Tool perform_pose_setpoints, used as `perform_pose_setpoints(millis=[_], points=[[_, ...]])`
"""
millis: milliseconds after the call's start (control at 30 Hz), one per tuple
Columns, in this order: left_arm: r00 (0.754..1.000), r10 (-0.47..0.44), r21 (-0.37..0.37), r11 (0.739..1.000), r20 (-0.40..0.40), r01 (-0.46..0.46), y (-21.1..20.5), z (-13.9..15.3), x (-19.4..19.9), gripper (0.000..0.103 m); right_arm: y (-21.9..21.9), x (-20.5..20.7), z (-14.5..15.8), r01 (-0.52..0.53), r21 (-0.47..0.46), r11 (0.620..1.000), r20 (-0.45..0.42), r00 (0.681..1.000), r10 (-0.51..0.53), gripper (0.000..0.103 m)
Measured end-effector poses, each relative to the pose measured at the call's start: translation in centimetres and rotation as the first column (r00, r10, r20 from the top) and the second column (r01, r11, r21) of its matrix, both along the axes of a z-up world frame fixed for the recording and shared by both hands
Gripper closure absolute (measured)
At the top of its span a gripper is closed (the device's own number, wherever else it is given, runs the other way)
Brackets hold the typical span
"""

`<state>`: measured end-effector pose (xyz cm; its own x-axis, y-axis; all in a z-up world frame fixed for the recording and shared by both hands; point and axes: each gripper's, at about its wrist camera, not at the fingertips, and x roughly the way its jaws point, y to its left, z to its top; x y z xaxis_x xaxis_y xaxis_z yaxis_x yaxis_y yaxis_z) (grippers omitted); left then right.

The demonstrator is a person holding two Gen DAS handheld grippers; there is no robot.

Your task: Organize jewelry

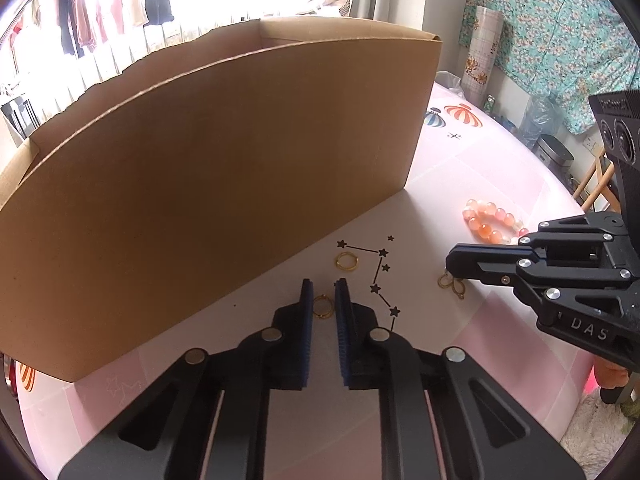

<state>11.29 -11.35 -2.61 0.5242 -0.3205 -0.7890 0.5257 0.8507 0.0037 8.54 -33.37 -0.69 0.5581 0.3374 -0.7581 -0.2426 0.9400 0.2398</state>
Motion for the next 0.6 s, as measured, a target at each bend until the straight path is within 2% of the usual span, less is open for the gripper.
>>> perform_pose_setpoints(millis=[333,533,600], points=[[1.0,0.01,-0.025,1.0,-0.011,-0.01,0.4,-0.2,-0.4,0.093,-2.1,-0.4,0.4,0.027,0.047,0.999,0.007,1.0,-0.027,0.103],[1.0,0.021,-0.037,0.999,0.009,-0.021,1.1,0.7,-0.9,0.093,-3.4,-0.8,0.8,0.03,0.071,0.997,0.011,0.999,-0.031,0.103],[1.0,0.026,-0.039,0.999,0.014,-0.026,1.4,0.8,-1.1,0.093,-3.2,-1.0,0.6,0.013,0.059,0.998,0.01,1.0,-0.014,0.096]])
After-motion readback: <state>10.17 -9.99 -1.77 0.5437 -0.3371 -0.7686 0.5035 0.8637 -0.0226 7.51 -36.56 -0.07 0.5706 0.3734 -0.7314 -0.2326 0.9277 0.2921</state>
